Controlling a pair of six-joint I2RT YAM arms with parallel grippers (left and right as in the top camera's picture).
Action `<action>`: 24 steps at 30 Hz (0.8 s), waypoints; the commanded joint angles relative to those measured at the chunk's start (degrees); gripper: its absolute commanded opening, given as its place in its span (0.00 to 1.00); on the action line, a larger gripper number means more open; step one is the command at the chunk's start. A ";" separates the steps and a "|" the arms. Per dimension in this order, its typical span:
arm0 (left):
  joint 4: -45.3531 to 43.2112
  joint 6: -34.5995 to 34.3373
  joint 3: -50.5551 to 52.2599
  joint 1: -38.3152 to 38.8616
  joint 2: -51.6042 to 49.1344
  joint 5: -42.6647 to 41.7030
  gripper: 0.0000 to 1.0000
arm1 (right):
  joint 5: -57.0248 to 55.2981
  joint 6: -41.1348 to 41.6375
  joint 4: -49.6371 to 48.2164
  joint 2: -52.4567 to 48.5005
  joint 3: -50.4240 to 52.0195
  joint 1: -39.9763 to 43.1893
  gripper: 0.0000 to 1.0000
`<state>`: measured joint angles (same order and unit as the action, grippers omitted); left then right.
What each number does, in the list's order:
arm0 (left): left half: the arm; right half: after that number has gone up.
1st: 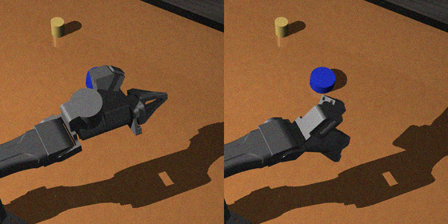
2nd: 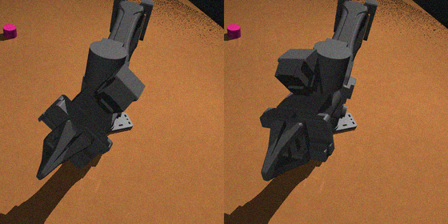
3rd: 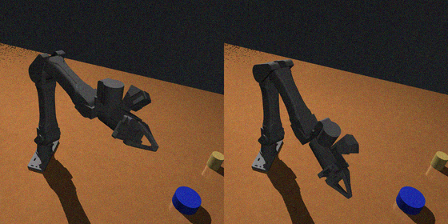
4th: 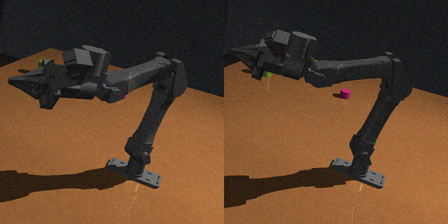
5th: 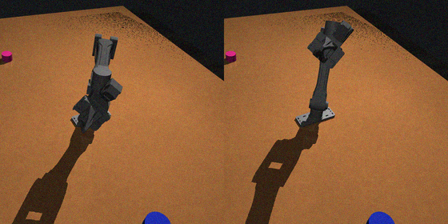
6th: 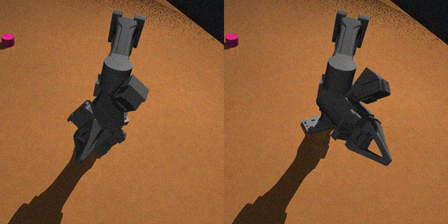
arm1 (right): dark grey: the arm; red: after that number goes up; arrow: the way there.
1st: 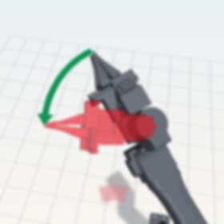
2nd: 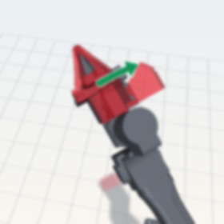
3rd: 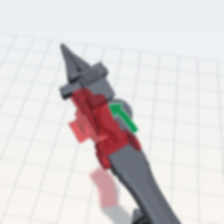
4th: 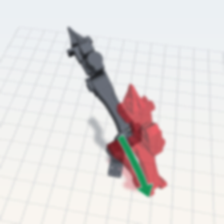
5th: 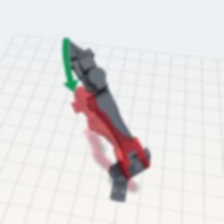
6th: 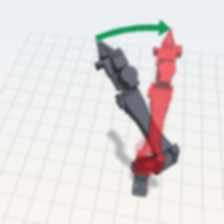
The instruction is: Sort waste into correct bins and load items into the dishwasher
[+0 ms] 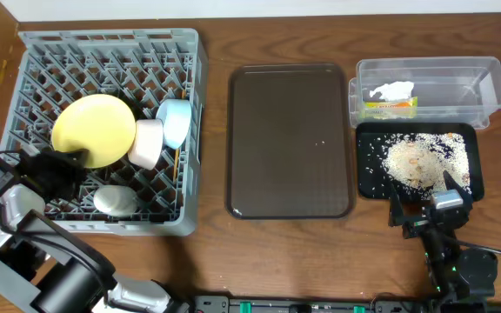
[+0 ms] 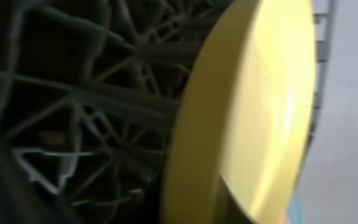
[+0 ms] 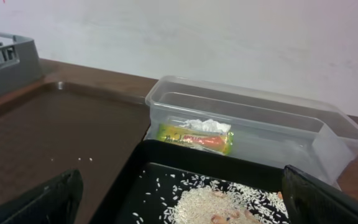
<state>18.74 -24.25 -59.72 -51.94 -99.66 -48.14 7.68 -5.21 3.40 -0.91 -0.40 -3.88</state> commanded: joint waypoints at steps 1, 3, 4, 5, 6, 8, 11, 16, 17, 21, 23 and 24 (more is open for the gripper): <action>1.27 1.68 0.59 0.85 -0.66 3.74 0.08 | -0.15 0.44 0.22 0.15 0.09 0.70 0.99; 1.27 1.70 0.59 0.83 0.96 3.78 0.08 | -0.15 0.44 0.22 0.15 0.09 0.70 0.99; 1.27 1.70 0.59 0.83 2.12 3.80 0.08 | -0.15 0.44 0.22 0.15 0.09 0.70 0.99; 1.20 1.70 0.57 0.83 3.63 3.89 0.08 | -0.15 0.44 0.22 0.15 0.09 0.70 0.99; 1.20 1.70 0.57 0.83 4.74 4.26 0.08 | -0.15 0.44 0.22 0.15 0.09 0.70 0.99; 1.29 1.70 0.57 0.85 7.93 6.36 0.08 | -0.15 0.44 0.22 0.15 0.09 0.70 0.99; 1.31 2.64 0.57 0.85 14.12 11.89 0.08 | -0.15 0.44 0.22 0.15 0.09 0.70 0.99; 2.38 8.59 0.57 1.42 25.00 26.86 0.08 | -0.15 0.44 0.22 0.15 0.09 0.70 0.99; 2.47 9.49 0.57 1.75 25.99 28.76 0.08 | -0.15 0.44 0.22 0.15 0.09 0.70 0.99; 2.84 19.47 0.57 5.57 29.35 35.08 0.07 | -0.15 0.44 0.22 0.15 0.09 0.70 0.99; 3.04 24.92 0.57 8.72 29.53 39.54 0.07 | -0.15 0.44 0.22 0.15 0.09 0.70 0.99; 2.97 27.28 0.57 9.90 29.51 41.33 0.08 | -0.15 0.44 0.22 0.15 0.09 0.70 0.99</action>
<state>21.76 -7.42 -59.31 -45.10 -70.52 -14.90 7.66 -5.23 3.40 -0.91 -0.40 -3.88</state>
